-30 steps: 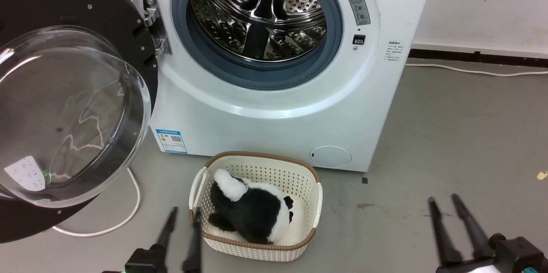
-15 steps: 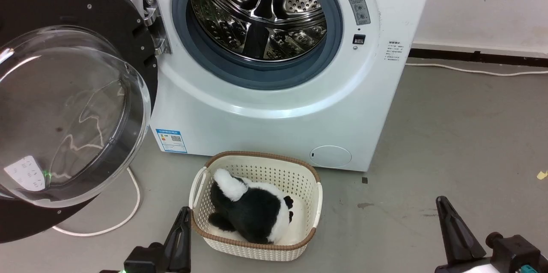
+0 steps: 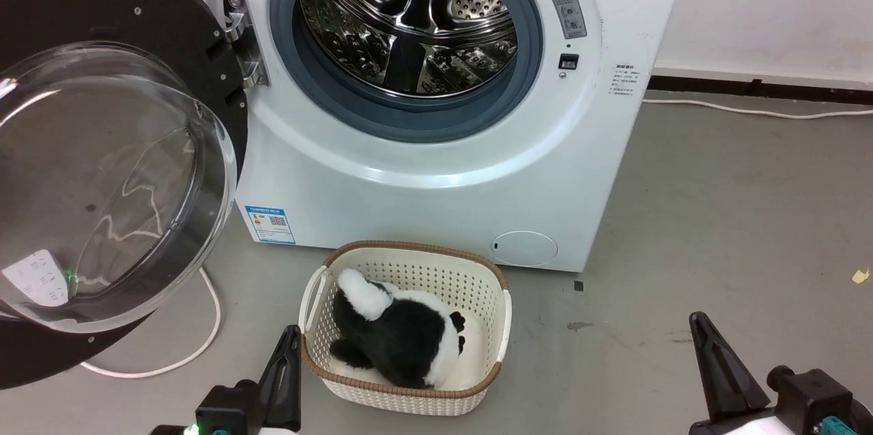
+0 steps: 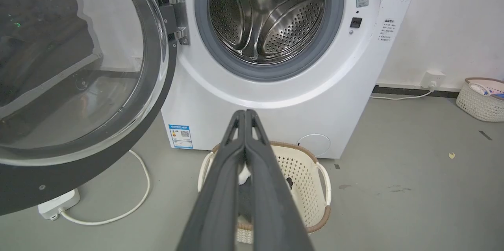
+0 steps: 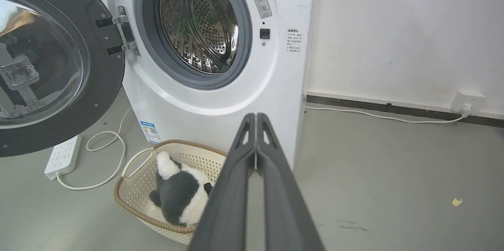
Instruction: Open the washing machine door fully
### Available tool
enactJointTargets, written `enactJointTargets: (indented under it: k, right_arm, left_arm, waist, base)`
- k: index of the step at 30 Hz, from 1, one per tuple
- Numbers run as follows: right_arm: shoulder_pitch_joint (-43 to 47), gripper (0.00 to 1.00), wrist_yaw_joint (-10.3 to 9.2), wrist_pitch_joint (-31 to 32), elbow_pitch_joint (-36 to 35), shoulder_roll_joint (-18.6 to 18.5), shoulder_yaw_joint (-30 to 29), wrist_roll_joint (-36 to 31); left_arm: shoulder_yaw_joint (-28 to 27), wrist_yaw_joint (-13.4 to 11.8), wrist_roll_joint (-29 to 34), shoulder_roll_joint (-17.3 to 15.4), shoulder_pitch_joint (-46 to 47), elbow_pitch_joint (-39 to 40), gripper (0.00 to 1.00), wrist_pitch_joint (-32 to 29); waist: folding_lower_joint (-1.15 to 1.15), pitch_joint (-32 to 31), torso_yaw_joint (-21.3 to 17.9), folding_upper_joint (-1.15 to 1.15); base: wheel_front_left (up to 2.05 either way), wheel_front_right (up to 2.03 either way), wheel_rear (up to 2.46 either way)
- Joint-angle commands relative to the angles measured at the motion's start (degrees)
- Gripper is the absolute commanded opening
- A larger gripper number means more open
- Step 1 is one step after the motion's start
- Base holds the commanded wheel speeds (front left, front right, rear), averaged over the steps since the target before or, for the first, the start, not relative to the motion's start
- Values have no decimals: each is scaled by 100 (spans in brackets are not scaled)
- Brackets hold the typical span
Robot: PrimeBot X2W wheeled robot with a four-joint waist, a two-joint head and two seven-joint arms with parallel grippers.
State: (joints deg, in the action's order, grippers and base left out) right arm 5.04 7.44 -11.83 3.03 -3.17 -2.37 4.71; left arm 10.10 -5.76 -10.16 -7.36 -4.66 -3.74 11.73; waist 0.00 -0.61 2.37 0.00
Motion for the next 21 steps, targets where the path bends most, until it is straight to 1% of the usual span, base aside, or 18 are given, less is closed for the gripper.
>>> enactJointTargets:
  k: [1,21]
  right_arm:
    - [-85,0,1,39,-39,6,17,-34]
    - [-171,0,2,274,-93,11,62,-123]
  left_arm:
    - [-48,42,61,38,80,38,0,-36]
    - [-246,151,257,122,159,107,0,-270]
  waist:
    - [0,1,-4,0]
    - [0,13,-52,0]
  base:
    - [0,0,0]
    - [0,0,0]
